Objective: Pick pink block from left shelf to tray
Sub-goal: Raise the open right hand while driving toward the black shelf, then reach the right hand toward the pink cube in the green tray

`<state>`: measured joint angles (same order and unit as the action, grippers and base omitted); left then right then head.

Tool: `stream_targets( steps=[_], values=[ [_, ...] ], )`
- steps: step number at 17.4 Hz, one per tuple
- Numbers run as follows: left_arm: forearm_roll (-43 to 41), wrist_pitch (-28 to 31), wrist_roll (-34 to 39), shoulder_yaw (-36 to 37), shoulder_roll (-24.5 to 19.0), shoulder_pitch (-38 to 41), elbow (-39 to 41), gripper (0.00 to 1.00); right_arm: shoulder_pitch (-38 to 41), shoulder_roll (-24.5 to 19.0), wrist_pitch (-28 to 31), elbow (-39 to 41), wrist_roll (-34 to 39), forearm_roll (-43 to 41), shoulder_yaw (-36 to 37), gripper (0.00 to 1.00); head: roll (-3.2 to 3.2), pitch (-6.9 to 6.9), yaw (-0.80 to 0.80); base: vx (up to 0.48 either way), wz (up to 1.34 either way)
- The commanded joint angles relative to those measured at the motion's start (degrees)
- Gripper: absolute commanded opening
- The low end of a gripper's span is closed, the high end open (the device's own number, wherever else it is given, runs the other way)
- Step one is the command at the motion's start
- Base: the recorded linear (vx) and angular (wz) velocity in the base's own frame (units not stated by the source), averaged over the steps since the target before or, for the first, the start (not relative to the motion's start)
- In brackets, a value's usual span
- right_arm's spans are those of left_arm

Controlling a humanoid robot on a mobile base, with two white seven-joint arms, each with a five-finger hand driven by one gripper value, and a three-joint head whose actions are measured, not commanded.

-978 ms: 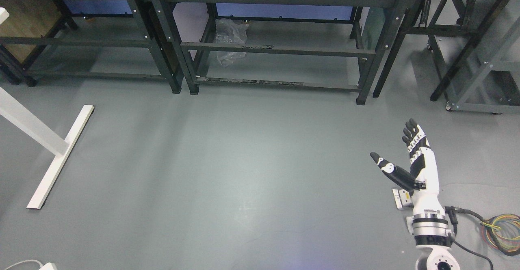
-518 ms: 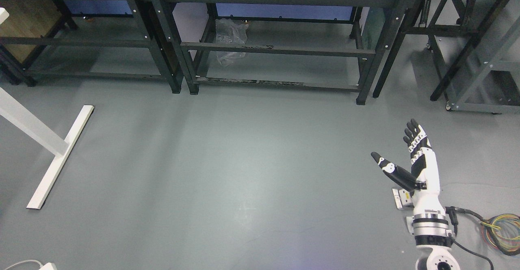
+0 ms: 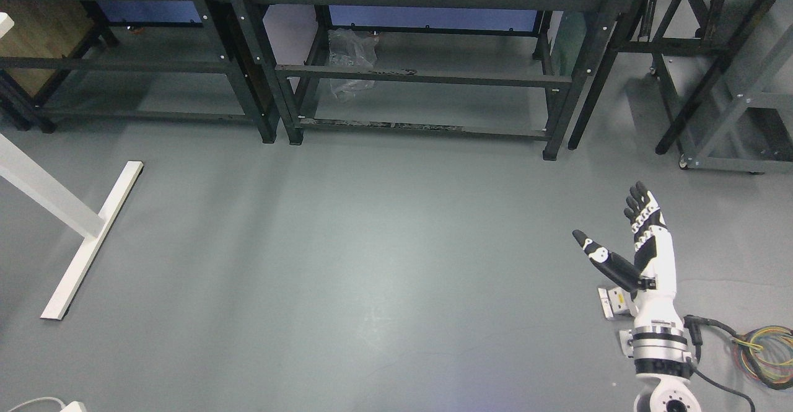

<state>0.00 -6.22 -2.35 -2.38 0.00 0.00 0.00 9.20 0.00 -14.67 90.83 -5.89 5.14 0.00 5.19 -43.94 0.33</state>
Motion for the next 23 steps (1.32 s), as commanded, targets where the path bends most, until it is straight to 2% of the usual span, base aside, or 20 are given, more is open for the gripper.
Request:
stream_targets(
  steps=[1,3,5,7,12,15,23],
  values=[
    [-0.1,0.0,0.0,0.0,-1.0,-1.8,1.0,1.00,-0.4,1.0,0.4,0.0,-8.2,24.6,-0.4,1.00,0.00,0.00,0.00,-0.015,0.00],
    [-0.1,0.0,0.0,0.0,-1.0,-1.8,1.0,1.00,-0.7,1.0,3.2,0.3,-14.8,41.2,-1.2,1.00,0.00,0.00,0.00,0.000,0.00],
    [-0.1,0.0,0.0,0.0,-1.0,-1.8,1.0,1.00,-0.8,1.0,9.8,2.2,-15.5,47.7,-3.4,1.00,0.00,0.00,0.00,0.011,0.00],
    [-0.1,0.0,0.0,0.0,-1.0,-1.8,1.0,1.00,-0.8,1.0,12.1,4.3,-13.9,49.3,-3.7,1.00,0.00,0.00,0.00,0.046,0.00],
    [-0.1,0.0,0.0,0.0,-1.0,-1.8,1.0,1.00,-0.4,1.0,11.8,5.5,-8.5,51.0,-3.7,1.00,0.00,0.00,0.00,0.177,0.06],
    [-0.1,0.0,0.0,0.0,-1.0,-1.8,1.0,1.00,-0.2,1.0,8.8,5.5,-8.5,51.0,-3.7,1.00,0.00,0.00,0.00,0.269,0.12],
    [-0.1,0.0,0.0,0.0,-1.0,-1.8,1.0,1.00,-1.1,1.0,9.1,5.5,-8.5,51.2,-3.7,1.00,0.00,0.00,0.00,0.327,0.04]
  ],
)
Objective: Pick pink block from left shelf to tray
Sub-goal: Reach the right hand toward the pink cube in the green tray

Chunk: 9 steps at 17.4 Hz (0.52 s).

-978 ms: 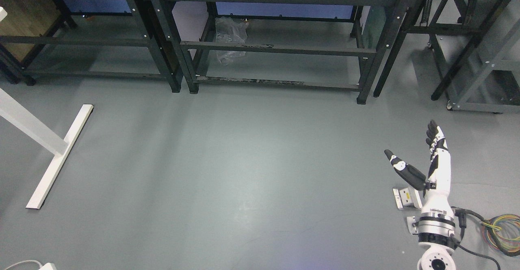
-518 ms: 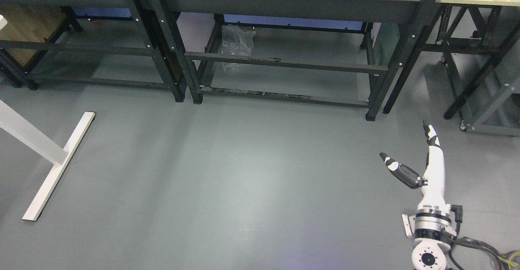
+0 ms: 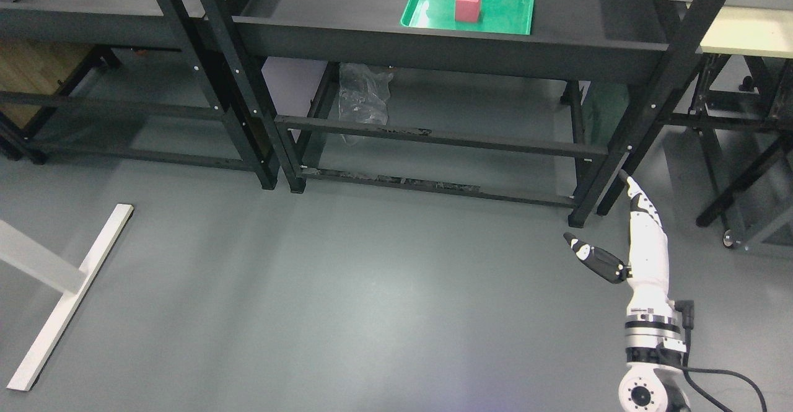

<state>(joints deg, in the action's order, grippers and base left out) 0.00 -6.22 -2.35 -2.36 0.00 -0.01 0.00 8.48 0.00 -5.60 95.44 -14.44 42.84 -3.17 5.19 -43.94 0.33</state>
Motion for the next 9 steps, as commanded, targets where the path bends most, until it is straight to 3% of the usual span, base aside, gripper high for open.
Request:
stream_targets(
  steps=[1,9],
  values=[
    [-0.1,0.0,0.0,0.0,-1.0,-1.8,1.0,1.00,-0.6,1.0,0.1,0.9,0.0,13.5,-0.5,1.00,0.00,0.00,0.00,0.395,-0.01],
    [-0.1,0.0,0.0,0.0,-1.0,-1.8,1.0,1.00,-1.5,1.0,0.1,0.7,0.7,13.5,-0.5,1.00,0.00,0.00,0.00,0.312,0.05]
  ],
)
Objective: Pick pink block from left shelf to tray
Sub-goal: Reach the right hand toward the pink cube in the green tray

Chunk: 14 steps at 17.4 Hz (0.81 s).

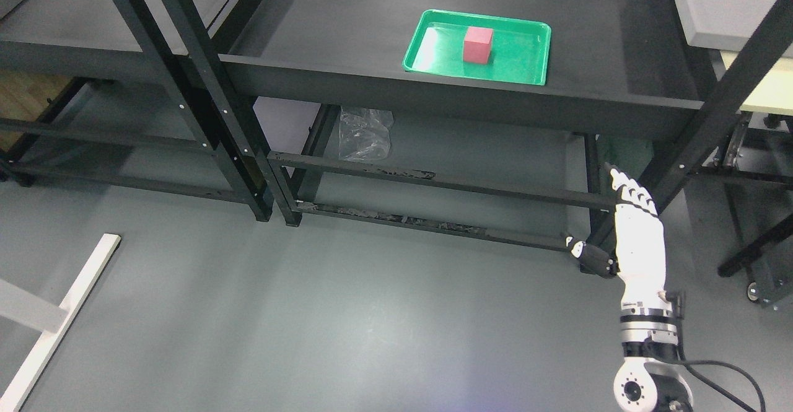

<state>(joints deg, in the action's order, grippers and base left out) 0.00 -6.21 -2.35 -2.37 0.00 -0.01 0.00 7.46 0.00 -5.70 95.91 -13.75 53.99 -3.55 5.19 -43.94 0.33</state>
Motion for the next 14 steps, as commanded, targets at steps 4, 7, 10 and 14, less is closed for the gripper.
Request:
stream_targets(
  steps=[4,7,10,14],
  values=[
    [-0.1,0.0,0.0,0.0,-1.0,-1.8,1.0,1.00,-0.4,1.0,0.2,0.2,0.0,2.3,-0.1,1.00,0.00,0.00,0.00,0.264,0.15],
    [-0.1,0.0,0.0,0.0,-1.0,-1.8,1.0,1.00,-0.4,1.0,0.2,0.2,0.0,2.3,-0.1,1.00,0.00,0.00,0.00,0.289,0.23],
    [-0.1,0.0,0.0,0.0,-1.0,-1.8,1.0,1.00,-0.4,1.0,0.2,0.2,0.0,2.3,-0.1,1.00,0.00,0.00,0.00,0.301,0.21],
    [-0.1,0.0,0.0,0.0,-1.0,-1.8,1.0,1.00,-0.6,1.0,0.3,0.2,0.1,2.3,-0.1,1.00,0.00,0.00,0.00,0.282,0.10]
  ],
)
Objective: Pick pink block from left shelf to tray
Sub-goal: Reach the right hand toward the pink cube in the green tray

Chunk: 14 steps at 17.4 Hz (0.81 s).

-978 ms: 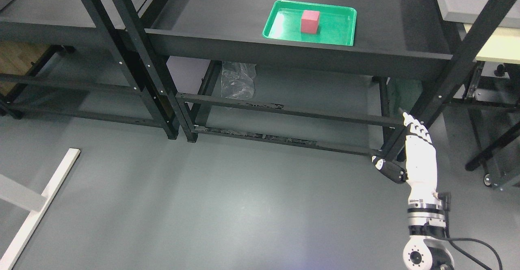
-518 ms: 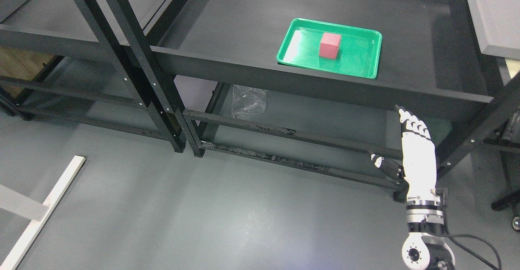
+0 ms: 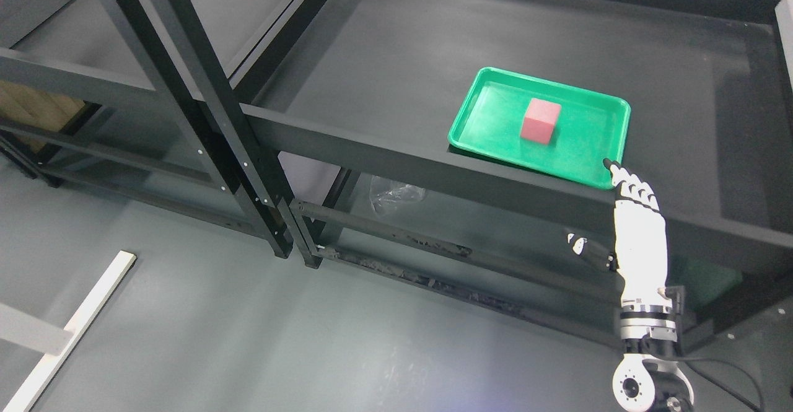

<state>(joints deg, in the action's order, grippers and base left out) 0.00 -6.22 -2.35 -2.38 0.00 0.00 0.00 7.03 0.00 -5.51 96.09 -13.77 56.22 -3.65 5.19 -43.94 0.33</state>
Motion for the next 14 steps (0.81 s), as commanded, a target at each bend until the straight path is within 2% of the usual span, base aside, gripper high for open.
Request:
stream_targets(
  steps=[1,6,10,14],
  values=[
    [-0.1,0.0,0.0,0.0,-1.0,-1.8,1.0,1.00,-0.5,1.0,0.1,-0.2,0.5,-0.1,0.0,1.00,0.00,0.00,0.00,0.249,0.05],
    [-0.1,0.0,0.0,0.0,-1.0,-1.8,1.0,1.00,-1.1,1.0,1.3,-0.3,2.3,-0.2,0.2,1.00,0.00,0.00,0.00,0.270,0.05],
    [-0.1,0.0,0.0,0.0,-1.0,-1.8,1.0,1.00,-2.0,1.0,3.0,-1.1,16.2,-0.1,0.8,1.00,0.00,0.00,0.00,0.256,0.03],
    [-0.1,0.0,0.0,0.0,-1.0,-1.8,1.0,1.00,-2.9,1.0,3.5,-3.1,17.1,0.6,0.4,0.99,0.00,0.00,0.00,0.217,0.00]
  ],
)
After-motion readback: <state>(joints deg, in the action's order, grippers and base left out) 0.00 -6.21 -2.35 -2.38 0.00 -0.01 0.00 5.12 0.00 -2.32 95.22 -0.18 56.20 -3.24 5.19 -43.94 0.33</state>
